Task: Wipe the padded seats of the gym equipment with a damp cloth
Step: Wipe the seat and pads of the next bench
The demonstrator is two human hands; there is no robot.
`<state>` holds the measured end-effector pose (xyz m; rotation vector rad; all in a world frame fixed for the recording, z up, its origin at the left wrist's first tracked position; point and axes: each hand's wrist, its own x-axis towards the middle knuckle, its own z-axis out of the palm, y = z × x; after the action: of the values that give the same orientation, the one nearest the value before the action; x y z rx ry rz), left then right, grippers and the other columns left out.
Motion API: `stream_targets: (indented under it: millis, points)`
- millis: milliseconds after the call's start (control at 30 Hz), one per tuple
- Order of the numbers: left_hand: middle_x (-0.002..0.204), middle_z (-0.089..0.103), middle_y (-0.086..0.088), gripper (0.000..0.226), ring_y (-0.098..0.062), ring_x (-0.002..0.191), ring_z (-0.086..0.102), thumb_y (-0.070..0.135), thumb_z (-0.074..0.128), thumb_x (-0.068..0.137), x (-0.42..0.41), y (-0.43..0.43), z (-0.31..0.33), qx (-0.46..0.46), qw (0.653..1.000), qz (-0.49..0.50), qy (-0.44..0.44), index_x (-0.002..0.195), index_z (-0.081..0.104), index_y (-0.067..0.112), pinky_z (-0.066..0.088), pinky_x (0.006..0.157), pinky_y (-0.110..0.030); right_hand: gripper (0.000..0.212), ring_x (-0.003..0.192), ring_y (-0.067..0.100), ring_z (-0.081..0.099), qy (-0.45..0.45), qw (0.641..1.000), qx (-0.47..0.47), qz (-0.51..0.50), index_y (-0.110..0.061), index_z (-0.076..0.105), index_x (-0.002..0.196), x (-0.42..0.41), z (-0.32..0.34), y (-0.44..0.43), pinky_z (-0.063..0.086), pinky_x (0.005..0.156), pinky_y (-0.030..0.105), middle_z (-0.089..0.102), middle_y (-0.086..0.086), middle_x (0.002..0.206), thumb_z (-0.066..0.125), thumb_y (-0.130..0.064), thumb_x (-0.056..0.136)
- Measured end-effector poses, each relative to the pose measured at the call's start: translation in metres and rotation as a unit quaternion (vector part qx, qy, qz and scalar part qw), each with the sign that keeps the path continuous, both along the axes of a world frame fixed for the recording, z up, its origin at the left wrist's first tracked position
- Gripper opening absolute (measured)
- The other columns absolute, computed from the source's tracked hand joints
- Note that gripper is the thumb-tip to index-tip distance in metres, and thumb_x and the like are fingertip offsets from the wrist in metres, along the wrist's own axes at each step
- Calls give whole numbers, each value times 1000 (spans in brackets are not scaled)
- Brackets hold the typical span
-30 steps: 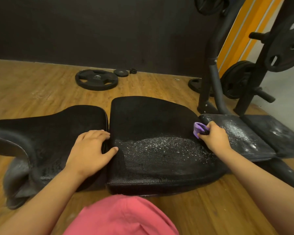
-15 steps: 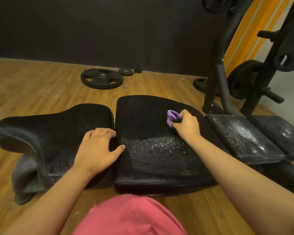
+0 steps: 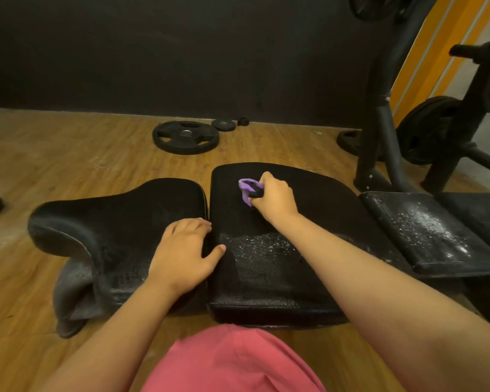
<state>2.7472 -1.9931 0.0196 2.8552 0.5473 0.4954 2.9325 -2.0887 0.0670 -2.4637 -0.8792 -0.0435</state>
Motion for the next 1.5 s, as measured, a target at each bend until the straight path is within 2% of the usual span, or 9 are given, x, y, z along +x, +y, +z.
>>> stream_targets:
  millis: [400,600,700,800,967,1133,1233,1400,1500]
  points:
    - [129,58,7,70,-13,131,42,59,23,81,-21,-8,-3,-1,999,35,-21,119,67,19,29,109,-33,23,79,13,62,82,971,-13,224,-14,55,86,-48,-1,-5,50,67,26,63,0,85,77,-19,78]
    - [130,57,8,69,-14,131,42,60,25,80,-26,-10,-6,-6,999,39,-24,119,66,21,28,109,-33,13,70,9,53,157,928,-147,303,-20,66,79,-37,40,-20,40,67,27,61,-5,75,77,-27,78]
    - [128,58,8,67,-14,129,43,59,28,80,-26,-11,-6,-6,999,40,-35,115,68,20,28,108,-33,21,77,16,59,165,927,-190,278,-15,72,98,-26,58,-24,45,73,30,68,1,88,68,-33,87]
    - [128,57,9,68,-13,129,42,60,26,79,-25,-12,-5,-5,999,39,-36,115,68,20,26,108,-33,23,92,18,61,43,941,-242,231,-18,66,105,-25,59,-15,47,77,32,66,-1,99,66,-34,88]
    - [131,54,10,71,-9,130,39,59,23,78,-25,-12,-4,-7,999,36,-38,121,64,20,19,108,-27,18,89,19,60,-58,954,-204,214,-19,60,101,-49,35,9,50,72,34,61,-1,94,66,-24,84]
    - [131,55,3,69,-13,128,42,54,28,75,-28,-10,-6,-22,998,30,-55,125,59,16,22,105,-24,9,80,8,63,69,933,-137,325,-21,67,93,-66,22,-7,50,68,23,66,-4,87,67,-20,85]
    - [135,53,5,73,-12,133,37,56,26,75,-29,-11,-6,-19,999,21,-44,128,58,17,19,109,-25,9,81,2,61,81,918,-154,358,-25,66,93,-64,23,-26,47,71,16,65,-9,86,69,-22,85]
    - [138,51,11,75,-10,138,31,59,19,77,-31,-12,-5,-8,1000,10,-23,133,54,23,16,114,-29,10,88,15,63,32,964,-134,228,-20,67,93,-22,24,-18,48,73,30,65,-2,90,68,-19,84]
    - [140,48,15,76,-8,140,27,61,15,77,-31,-11,-5,-4,1000,6,-11,133,55,26,14,115,-29,7,84,15,60,-12,973,-125,195,-21,61,85,-25,19,-13,38,64,26,60,-4,85,66,-17,83]
